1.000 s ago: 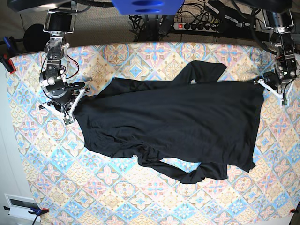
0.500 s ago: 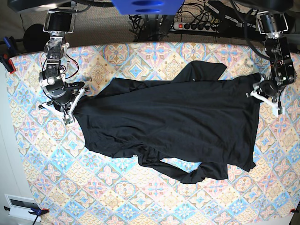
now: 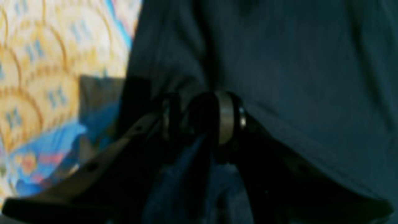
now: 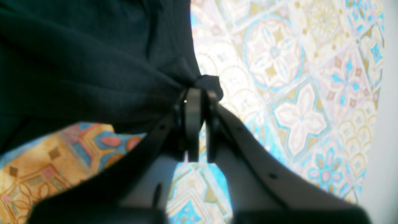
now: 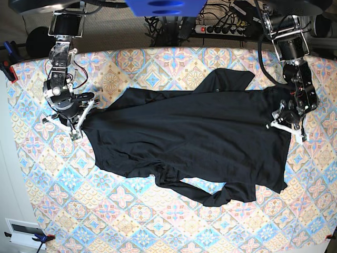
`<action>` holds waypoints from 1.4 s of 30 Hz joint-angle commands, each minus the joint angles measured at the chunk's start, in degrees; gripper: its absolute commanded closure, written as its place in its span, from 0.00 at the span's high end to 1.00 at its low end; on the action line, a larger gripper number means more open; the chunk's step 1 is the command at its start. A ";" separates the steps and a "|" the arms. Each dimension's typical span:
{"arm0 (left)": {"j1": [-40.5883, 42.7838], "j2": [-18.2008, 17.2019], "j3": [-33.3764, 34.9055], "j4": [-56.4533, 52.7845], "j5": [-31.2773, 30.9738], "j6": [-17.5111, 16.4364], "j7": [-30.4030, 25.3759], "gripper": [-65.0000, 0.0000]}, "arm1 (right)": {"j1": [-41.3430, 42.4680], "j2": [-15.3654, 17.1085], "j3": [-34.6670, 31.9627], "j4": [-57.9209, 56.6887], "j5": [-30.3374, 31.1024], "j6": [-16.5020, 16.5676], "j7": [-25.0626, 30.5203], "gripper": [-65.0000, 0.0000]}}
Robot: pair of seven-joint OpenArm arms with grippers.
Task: Layout the t-shirt on the table in an organized manner, then fold the t-shirt properly
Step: 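Drag the held shirt end with the right gripper toward the left gripper's side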
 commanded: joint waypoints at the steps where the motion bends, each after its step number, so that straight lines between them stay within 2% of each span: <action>1: -0.58 -0.43 -0.13 0.58 0.09 -0.05 -0.29 0.28 | 0.96 0.79 0.40 1.19 -0.05 -0.47 1.11 0.09; 6: -1.46 -0.08 -0.13 0.58 0.09 -0.05 -1.00 0.28 | 1.13 0.87 0.40 0.58 -0.05 -0.47 1.11 0.20; 9: -2.25 -0.17 -0.39 -0.21 0.97 -0.05 -3.90 0.28 | 3.68 0.87 0.40 0.58 -0.05 -0.47 1.11 0.21; 12: -4.09 -0.43 -0.57 -3.29 4.58 -0.05 -9.44 0.28 | 7.64 0.87 0.31 0.93 -0.05 -0.47 1.02 0.21; 15: -7.61 -2.01 -0.22 -8.30 7.04 -0.05 -11.63 0.28 | 5.70 0.87 -0.13 3.04 0.21 -0.20 0.50 0.21; 19: -11.92 -2.10 -0.22 -13.84 7.57 -0.05 -11.81 0.28 | 1.13 0.87 -0.65 5.15 0.21 -0.12 0.41 0.21; 21: -13.76 -2.10 -0.13 -15.24 7.57 -0.05 -11.81 0.28 | 0.52 0.87 -3.03 5.15 0.21 -0.12 0.50 0.21; 25: -15.26 -1.75 0.05 -15.24 7.13 -0.05 -11.28 0.28 | 0.60 0.87 -6.81 3.83 0.21 -0.12 0.50 0.21; 28: -14.82 -1.75 3.12 -12.96 7.04 -0.05 -11.28 0.28 | 1.04 0.87 -6.98 0.49 0.21 -0.12 0.58 0.21; 38: -4.53 -1.75 4.70 0.76 6.95 -0.05 -11.28 0.28 | 20.21 0.96 -7.60 -16.21 0.21 -0.12 2.69 0.21; 42: 0.13 -1.75 4.62 7.09 6.95 -0.40 -11.19 0.28 | 25.92 0.96 -7.60 -23.60 0.21 -0.12 5.24 0.21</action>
